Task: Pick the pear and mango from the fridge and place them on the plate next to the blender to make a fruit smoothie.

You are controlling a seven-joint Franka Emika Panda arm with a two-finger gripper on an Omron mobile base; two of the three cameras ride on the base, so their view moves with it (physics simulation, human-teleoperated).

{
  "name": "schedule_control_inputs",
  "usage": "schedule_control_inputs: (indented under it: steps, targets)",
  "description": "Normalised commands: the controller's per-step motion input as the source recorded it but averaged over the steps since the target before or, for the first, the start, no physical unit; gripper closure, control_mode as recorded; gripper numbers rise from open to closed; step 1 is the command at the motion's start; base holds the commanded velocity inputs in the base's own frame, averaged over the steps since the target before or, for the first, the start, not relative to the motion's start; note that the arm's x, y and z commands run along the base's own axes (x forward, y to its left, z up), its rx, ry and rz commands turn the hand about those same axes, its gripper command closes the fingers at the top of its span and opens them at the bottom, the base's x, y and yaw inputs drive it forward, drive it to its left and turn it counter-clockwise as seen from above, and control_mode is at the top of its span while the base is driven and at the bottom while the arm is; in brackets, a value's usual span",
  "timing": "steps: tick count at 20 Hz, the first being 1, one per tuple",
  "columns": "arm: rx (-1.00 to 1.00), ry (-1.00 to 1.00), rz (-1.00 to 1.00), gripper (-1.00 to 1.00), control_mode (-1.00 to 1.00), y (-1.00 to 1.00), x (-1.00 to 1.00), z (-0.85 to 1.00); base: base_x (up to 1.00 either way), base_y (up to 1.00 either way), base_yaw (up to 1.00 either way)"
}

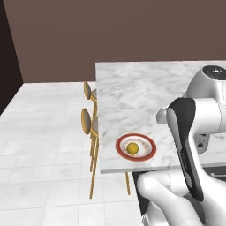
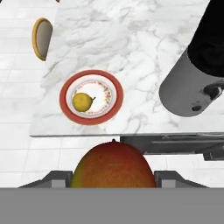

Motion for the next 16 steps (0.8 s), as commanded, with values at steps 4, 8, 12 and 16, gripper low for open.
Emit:
schedule_control_inputs:
  steps: [4,8,12,16]
  targets:
    - [0.00,0.00,0.00,1.00,1.00,0.00,0.00,0.00,0.55,0.28,-0.05]
    - [-0.02,0.02,-0.01,1.00,-1.00,0.06,0.56,-0.15,0.00,0.00,0.00]
    - [-0.11,0.14,0.00,1.00,-1.00,0.23,0.49,-0.77,0.00,0.00,0.00]
    - [-0.04,0.25,0.00,1.00,-1.00,0.01,0.63,-0.96,0.00,0.00,0.00]
